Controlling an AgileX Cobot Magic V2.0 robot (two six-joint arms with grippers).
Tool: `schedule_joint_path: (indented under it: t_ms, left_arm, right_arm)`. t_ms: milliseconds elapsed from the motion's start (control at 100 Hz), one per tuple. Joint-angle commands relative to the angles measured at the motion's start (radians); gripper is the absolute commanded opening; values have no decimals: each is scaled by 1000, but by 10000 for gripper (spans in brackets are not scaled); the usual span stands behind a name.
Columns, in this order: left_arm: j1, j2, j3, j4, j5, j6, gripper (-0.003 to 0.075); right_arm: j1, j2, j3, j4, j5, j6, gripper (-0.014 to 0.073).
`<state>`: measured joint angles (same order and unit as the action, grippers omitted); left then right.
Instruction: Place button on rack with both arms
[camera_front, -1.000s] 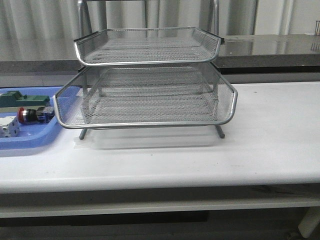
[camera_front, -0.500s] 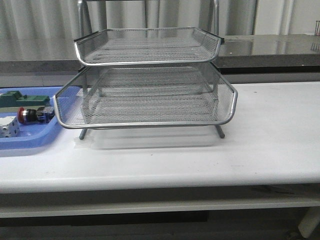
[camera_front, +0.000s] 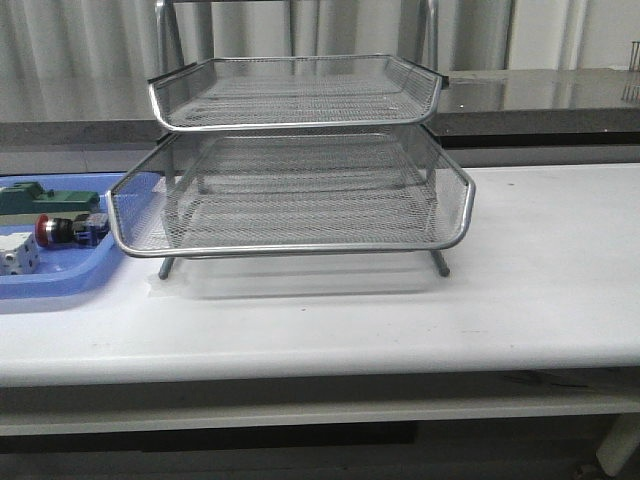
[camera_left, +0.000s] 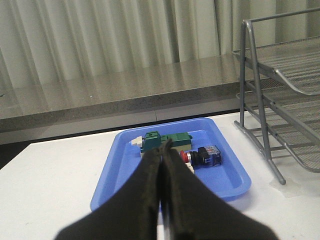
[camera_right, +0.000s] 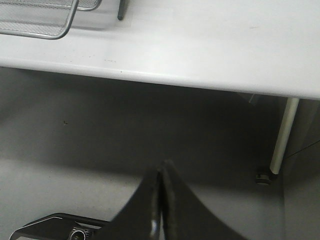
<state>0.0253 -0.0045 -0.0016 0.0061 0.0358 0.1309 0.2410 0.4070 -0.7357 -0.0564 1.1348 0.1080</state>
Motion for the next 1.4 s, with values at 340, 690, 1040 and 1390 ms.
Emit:
schedule_joint_path:
  t_ms: [340, 690, 1040, 1390]
  left_arm:
    - [4, -31, 39, -45, -144, -12, -21]
    - [4, 164, -185, -205, -30, -12, -21]
    - [4, 647, -579, -226, 257, -12, -21]
    - [4, 1086, -963, -226, 540, -7, -21]
  right_arm:
    - [-2, 8, -24, -12, -52, 0, -71]
    - [-2, 8, -24, -12, -52, 0, -71]
    - [-2, 8, -24, -12, -52, 0, -71]
    - [-2, 8, -24, -12, -52, 0, -71]
